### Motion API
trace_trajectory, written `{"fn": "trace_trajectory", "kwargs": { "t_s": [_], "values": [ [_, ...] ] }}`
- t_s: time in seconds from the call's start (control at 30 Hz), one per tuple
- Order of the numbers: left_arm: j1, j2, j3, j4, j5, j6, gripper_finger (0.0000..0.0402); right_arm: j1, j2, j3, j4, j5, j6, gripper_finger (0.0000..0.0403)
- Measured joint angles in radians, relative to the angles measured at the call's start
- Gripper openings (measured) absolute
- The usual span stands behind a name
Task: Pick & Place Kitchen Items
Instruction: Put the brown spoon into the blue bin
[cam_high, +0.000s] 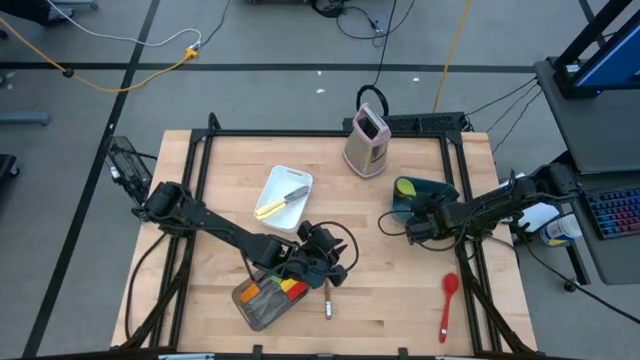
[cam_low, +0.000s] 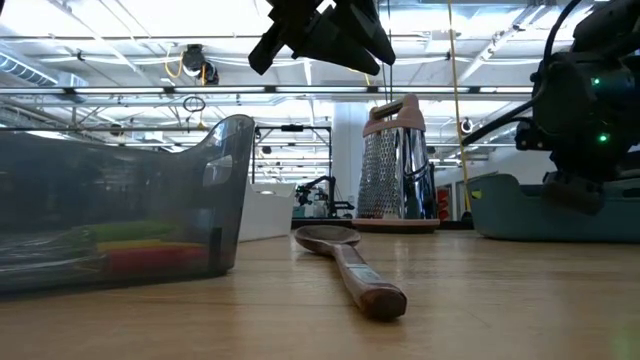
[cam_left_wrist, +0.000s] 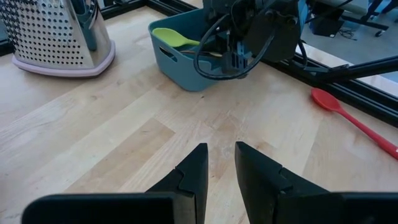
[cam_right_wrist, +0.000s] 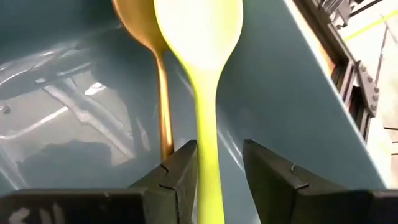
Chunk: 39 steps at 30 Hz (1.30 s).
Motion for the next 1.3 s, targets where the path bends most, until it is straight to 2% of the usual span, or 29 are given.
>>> {"fn": "trace_trajectory", "kwargs": {
  "t_s": [0.4,0.73,1.07,1.3],
  "values": [
    [0.0,0.0,0.0,0.022,0.0,-0.068,0.0085,0.0,0.0,0.0,-0.001,0.013,0.0,0.0119],
    [0.0,0.0,0.0,0.022,-0.001,-0.069,0.0085,0.0,-0.01,0.0,0.006,0.011,0.0,0.0117],
    [0.001,0.0,0.0,0.026,-0.001,-0.071,0.0085,0.0,-0.125,0.0,0.055,0.012,-0.009,0.0118],
    [0.001,0.0,0.0,0.029,-0.001,-0.073,0.0085,0.0,-0.218,0.0,0.234,0.013,-0.17,0.0118]
  ]
}}
